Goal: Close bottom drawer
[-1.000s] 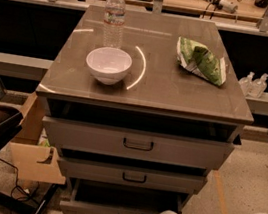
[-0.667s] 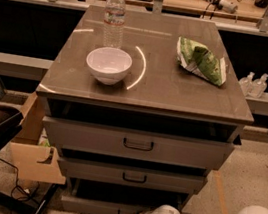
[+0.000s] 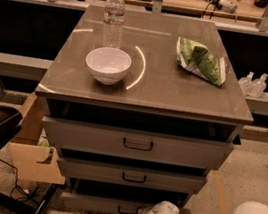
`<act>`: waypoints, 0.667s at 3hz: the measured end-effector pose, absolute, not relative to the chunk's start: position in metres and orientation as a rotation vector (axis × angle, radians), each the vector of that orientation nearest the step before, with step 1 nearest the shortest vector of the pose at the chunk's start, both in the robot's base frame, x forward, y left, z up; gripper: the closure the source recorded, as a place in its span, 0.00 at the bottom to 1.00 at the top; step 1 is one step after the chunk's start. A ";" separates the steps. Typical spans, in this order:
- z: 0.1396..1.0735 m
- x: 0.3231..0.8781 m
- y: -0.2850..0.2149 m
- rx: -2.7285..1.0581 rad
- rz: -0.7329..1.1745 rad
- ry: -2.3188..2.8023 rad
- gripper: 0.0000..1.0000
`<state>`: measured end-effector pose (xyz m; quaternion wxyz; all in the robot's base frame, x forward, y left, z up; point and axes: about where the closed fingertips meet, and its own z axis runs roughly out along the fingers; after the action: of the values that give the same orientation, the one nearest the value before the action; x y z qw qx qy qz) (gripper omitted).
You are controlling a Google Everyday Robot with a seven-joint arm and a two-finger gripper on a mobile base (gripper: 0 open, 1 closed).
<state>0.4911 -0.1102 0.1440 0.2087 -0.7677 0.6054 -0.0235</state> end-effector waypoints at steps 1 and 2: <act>0.144 0.491 -0.110 -2.136 -0.065 1.685 0.57; 0.144 0.491 -0.110 -2.136 -0.065 1.685 0.35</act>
Offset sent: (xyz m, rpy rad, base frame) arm 0.0000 0.0000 0.0000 0.0000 0.0000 0.0000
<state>0.4911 -0.1102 0.1440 0.2086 -0.7677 0.6054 -0.0235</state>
